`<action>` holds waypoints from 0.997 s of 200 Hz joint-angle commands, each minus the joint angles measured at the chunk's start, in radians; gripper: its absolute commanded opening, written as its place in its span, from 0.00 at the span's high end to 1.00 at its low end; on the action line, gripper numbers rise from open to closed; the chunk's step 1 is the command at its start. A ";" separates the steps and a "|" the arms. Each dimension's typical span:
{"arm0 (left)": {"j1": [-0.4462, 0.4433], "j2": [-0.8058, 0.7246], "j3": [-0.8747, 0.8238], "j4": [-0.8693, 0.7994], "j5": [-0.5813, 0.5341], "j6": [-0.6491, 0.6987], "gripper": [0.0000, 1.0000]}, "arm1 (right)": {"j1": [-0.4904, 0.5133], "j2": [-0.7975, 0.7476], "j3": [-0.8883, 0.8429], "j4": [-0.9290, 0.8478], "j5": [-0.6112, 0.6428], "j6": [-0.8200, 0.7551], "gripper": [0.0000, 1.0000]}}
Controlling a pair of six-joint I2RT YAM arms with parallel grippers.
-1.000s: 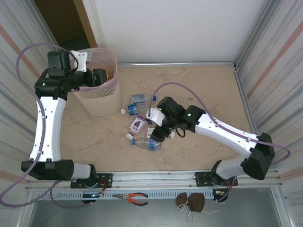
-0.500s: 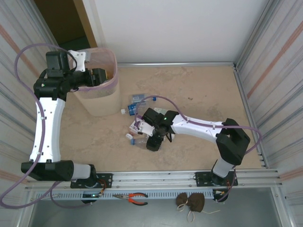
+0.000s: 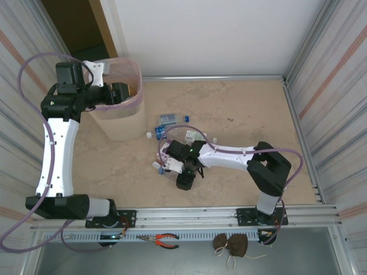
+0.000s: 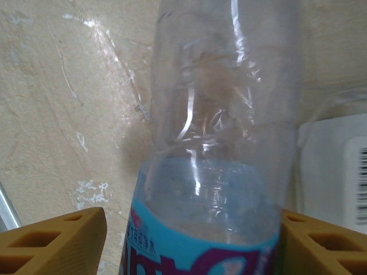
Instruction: Put the plastic bottles in the bin
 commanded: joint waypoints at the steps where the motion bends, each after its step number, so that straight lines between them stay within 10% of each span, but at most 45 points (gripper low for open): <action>1: 0.008 -0.034 -0.005 0.014 0.022 -0.009 0.32 | 0.013 0.031 -0.016 -0.001 -0.002 0.021 0.31; 132: 0.009 -0.056 0.000 0.034 0.041 -0.017 0.32 | 0.023 -0.062 -0.038 0.008 0.015 0.076 0.49; 199: 0.009 -0.115 -0.088 0.204 0.242 -0.085 0.33 | -0.026 -0.314 -0.051 0.126 -0.027 0.129 0.50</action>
